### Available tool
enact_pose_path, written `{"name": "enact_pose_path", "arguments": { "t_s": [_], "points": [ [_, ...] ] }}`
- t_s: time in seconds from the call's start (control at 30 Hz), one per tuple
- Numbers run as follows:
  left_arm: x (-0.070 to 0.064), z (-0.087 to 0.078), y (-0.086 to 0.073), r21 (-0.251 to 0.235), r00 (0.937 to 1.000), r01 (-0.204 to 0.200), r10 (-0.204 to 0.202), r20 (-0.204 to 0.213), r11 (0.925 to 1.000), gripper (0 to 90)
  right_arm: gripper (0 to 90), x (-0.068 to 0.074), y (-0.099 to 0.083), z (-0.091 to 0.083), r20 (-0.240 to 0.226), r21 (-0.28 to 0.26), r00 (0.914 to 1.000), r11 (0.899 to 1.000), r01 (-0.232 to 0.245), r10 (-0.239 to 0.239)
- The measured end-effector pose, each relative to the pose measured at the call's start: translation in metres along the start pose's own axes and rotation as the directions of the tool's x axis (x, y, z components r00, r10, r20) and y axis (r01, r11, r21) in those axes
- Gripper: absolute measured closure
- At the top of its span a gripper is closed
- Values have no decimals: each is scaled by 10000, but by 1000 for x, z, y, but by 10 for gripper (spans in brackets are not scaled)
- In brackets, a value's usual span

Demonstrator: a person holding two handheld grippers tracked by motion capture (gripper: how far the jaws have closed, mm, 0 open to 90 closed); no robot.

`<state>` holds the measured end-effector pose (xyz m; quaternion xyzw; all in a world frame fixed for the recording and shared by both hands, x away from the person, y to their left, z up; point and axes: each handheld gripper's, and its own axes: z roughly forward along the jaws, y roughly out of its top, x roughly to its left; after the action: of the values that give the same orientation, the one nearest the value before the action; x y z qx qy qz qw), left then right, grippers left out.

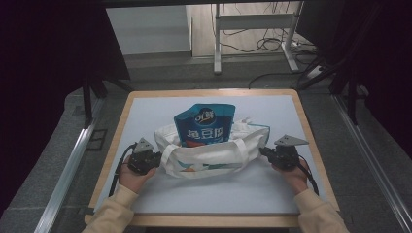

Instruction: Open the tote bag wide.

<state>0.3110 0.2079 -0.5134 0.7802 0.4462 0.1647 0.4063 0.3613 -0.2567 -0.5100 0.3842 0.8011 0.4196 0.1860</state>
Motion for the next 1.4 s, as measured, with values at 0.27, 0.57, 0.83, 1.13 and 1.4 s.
{"name": "enact_pose_path", "arguments": {
  "t_s": [0.27, 0.57, 0.83, 1.13, 1.4],
  "points": [
    [1, -10, 1, -188, 9999, 93, -95, -99, 9998, 635, 643, -1, 2, -9, 237, -331, 9995, 9993, -184, 192],
    [-2, -67, 6, -1604, 9982, 557, -587, -139, 9855, 389, 406, 2, 20, -47, 626, -1475, 9951, 9868, -665, 764],
    [-12, -88, 44, -2038, 9997, 227, -216, 79, 9787, 674, 586, 7, 54, -64, 385, -2051, 9986, 9784, -262, 349],
    [-17, -66, 89, -1681, 9969, 38, 94, 775, 9858, 877, 850, 23, 108, -45, -128, -1788, 9979, 9820, 602, -635],
    [-10, -41, 67, -751, 9942, 340, -261, 1043, 9966, 888, 861, 30, 100, -16, -304, -911, 9972, 9937, 646, -676]
  ]
}}
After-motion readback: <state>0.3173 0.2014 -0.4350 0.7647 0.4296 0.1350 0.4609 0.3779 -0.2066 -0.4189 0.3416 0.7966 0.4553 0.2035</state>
